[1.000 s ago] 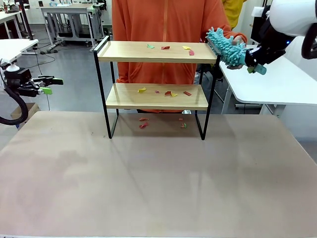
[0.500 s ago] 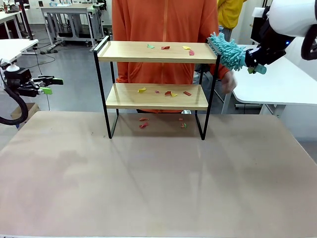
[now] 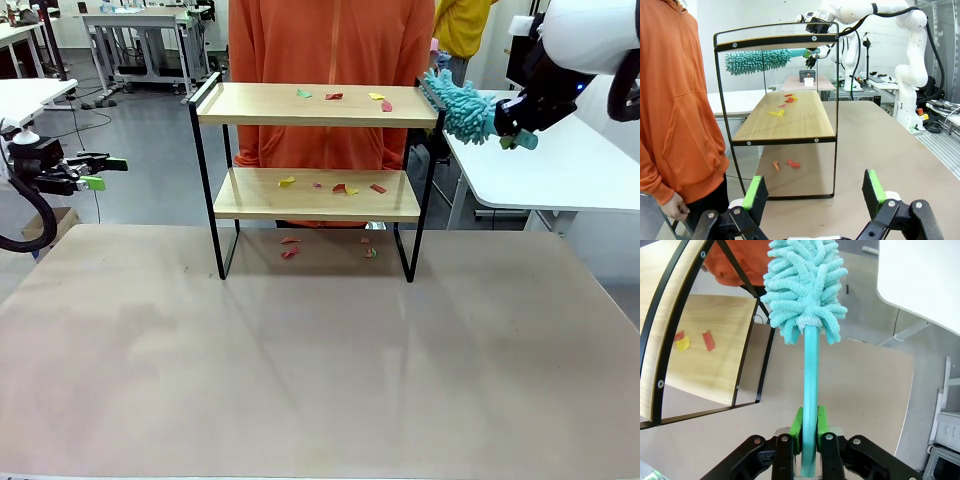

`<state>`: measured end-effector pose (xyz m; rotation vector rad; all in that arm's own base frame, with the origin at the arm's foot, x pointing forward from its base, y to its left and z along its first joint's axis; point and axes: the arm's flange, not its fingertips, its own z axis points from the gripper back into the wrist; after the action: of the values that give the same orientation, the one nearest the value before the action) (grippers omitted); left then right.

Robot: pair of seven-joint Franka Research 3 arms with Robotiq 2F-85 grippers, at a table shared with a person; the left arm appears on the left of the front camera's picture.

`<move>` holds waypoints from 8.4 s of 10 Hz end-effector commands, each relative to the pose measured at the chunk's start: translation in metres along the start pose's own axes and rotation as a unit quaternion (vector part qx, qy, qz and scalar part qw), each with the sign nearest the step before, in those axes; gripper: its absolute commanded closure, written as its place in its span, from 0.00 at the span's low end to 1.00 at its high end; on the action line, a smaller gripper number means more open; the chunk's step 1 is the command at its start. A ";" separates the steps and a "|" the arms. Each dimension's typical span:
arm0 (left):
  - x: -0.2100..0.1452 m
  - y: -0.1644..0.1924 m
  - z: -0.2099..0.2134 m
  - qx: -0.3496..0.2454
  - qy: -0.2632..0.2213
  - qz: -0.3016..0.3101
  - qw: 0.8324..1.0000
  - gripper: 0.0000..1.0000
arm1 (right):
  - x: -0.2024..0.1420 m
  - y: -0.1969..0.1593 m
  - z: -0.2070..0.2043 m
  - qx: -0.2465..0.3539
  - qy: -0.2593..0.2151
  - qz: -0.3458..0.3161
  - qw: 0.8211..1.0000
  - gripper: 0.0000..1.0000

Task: Clean the shelf.
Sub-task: Clean the specific section of the Shelf indicated by the human with the Duster.

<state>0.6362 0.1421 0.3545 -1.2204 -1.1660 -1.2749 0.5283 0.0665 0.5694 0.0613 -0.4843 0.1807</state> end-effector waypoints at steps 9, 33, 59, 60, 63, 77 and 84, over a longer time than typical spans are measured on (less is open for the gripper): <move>0.002 -0.001 -0.001 -0.002 0.002 0.000 1.000 0.00 | -0.087 -0.097 0.078 -0.053 0.106 0.180 0.977 0.87; 0.002 -0.001 -0.001 -0.002 0.002 0.000 1.000 0.00 | -0.170 0.041 0.100 0.166 0.258 0.576 0.758 0.87; 0.002 -0.001 -0.001 -0.002 0.002 0.000 1.000 0.00 | -0.165 0.226 0.108 0.136 0.062 0.264 0.953 0.87; 0.002 -0.001 -0.001 -0.002 0.002 0.000 1.000 0.00 | -0.165 0.239 0.101 0.120 0.056 0.238 0.962 0.87; 0.002 -0.001 -0.001 -0.002 0.002 0.000 1.000 0.00 | -0.157 0.259 0.083 0.157 0.027 0.194 0.968 0.87; 0.002 -0.001 -0.001 -0.002 0.002 0.000 1.000 0.00 | -0.103 0.396 0.019 0.064 -0.033 -0.059 0.996 0.87; 0.002 -0.001 -0.001 -0.002 0.002 0.000 1.000 0.00 | -0.080 0.433 -0.026 0.092 -0.057 -0.069 0.992 0.87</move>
<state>0.6364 0.1421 0.3537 -1.2209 -1.1654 -1.2743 0.3822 0.4623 0.5181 0.2614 -0.5492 0.1125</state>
